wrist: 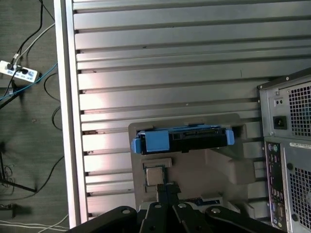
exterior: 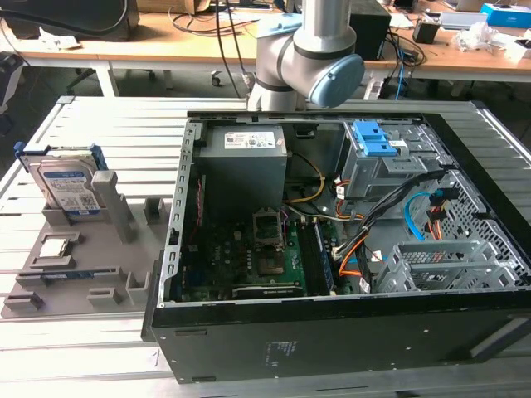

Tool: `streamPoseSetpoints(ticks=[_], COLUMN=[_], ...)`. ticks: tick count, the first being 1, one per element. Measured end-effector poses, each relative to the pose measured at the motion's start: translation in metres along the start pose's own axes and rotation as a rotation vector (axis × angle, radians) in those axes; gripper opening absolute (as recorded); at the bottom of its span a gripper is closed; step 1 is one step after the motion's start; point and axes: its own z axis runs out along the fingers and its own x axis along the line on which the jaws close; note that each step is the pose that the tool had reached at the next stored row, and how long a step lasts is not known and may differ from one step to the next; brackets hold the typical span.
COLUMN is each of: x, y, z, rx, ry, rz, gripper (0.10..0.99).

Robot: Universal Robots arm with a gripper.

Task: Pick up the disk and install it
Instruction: 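Reach for the disk, then pick up the disk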

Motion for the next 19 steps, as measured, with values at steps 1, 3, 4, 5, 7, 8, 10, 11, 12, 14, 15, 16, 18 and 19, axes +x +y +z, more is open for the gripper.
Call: streamPoseSetpoints(ticks=[1, 3, 4, 5, 7, 8, 10, 11, 12, 14, 15, 16, 18, 19], x=[0.0001, 0.0001, 0.0001, 0.0001, 0.0001, 0.0001, 0.0001, 0.0001, 0.0001, 0.0001, 0.0001, 0.0002, 0.0001, 0.0001], y=[0.0009, 0.0011, 0.0011, 0.0012, 0.0012, 0.0012, 0.0013, 0.0013, 0.0013, 0.0013, 0.0013, 0.0014, 0.0014, 0.0014], z=[0.0, 0.0001, 0.0, 0.0, 0.0, 0.0, 0.0, 0.0, 0.0, 0.0, 0.0, 0.0, 0.0, 0.0], rx=[0.01, 0.01, 0.01, 0.01, 0.01, 0.01, 0.01, 0.01, 0.01, 0.01, 0.01, 0.009, 0.007, 0.007], ry=[-0.0007, -0.0008, -0.0007, -0.0007, -0.0007, -0.0007, -0.0007, -0.0007, -0.0007, -0.0007, -0.0007, -0.001, -0.0015, -0.0015], rz=[0.0, 0.0, 0.0, 0.0, 0.0, 0.0, 0.0, 0.0, 0.0, -0.001, -0.01, -0.064, -0.11, -0.124], gripper=[0.102, 0.102, 0.102, 0.102, 0.102, 0.102, 0.102, 0.102, 0.102, 0.102, 0.102, 0.102, 0.102, 0.102])
